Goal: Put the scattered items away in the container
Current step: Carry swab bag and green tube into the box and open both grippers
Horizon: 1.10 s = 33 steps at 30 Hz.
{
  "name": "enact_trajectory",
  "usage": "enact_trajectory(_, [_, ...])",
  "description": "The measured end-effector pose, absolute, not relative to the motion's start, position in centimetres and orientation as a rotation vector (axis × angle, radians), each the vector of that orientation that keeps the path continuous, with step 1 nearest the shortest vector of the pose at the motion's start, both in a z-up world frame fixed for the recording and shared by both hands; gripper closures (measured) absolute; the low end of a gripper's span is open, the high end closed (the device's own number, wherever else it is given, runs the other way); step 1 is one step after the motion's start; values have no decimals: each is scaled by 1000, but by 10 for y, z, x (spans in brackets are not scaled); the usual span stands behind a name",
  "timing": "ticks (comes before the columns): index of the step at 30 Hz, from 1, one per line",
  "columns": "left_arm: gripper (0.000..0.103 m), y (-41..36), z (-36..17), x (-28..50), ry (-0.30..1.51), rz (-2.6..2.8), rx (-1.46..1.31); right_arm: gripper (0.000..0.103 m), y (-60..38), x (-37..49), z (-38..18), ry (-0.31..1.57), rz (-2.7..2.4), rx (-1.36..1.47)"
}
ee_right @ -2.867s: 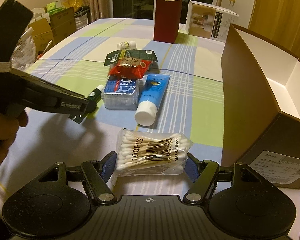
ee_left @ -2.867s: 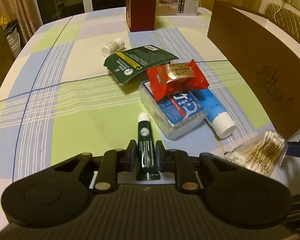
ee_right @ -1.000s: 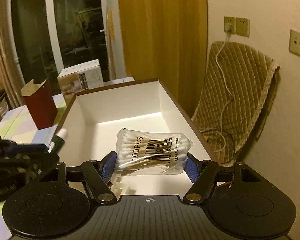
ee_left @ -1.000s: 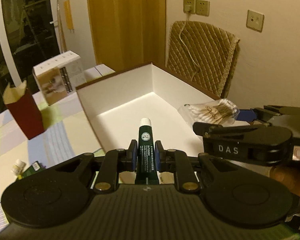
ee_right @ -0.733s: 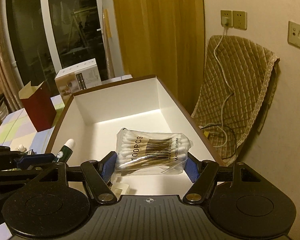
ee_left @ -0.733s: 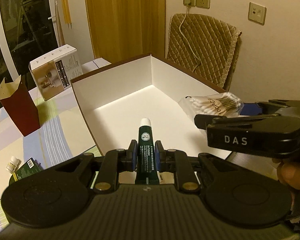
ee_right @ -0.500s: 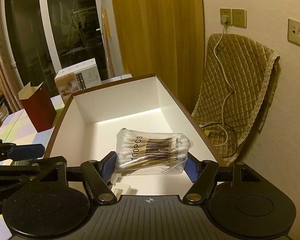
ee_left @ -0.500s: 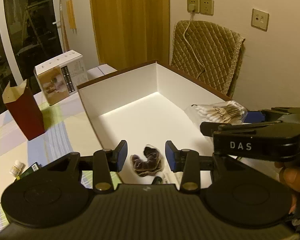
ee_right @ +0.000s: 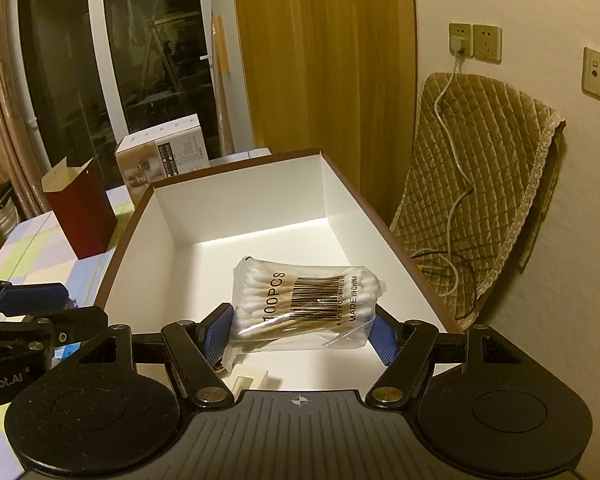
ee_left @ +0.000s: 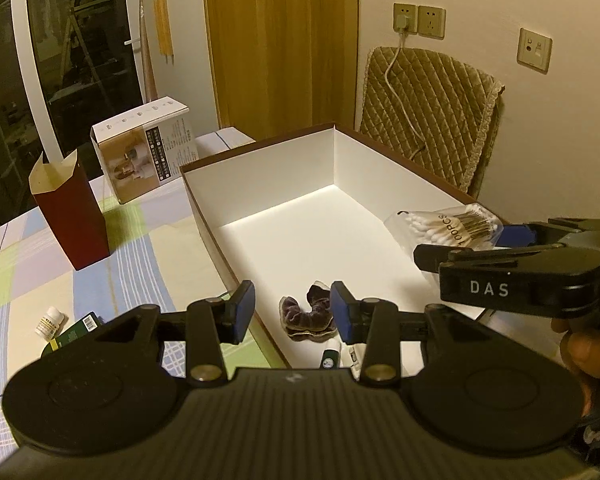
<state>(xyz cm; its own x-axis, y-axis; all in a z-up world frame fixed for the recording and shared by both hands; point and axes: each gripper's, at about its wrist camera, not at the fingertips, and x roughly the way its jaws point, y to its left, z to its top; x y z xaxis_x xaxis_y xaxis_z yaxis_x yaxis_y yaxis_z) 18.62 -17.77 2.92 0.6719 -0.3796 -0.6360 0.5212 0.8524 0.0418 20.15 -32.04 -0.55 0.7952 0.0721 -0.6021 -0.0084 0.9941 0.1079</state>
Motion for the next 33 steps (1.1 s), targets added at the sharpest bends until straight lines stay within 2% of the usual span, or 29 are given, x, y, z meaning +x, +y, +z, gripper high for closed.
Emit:
enact_trajectory(5, [67,-177,29,186,661,-507,226,30,-319,202,-6,655,39,89])
enact_trajectory(6, [67,-176,29,186,662,-506,224,24,-319,202,-6,654,38,86])
enact_trajectory(7, [67,-176,29,186,663,-505,223,9,-318,202,-6,648,36,85])
enact_trajectory(8, [67,-175,29,186,665,-504,223,5,-319,201,-5,634,29,87])
enact_trajectory(33, [67,-159,26,180,675,-480,207,5,-312,198,-2,609,56,69])
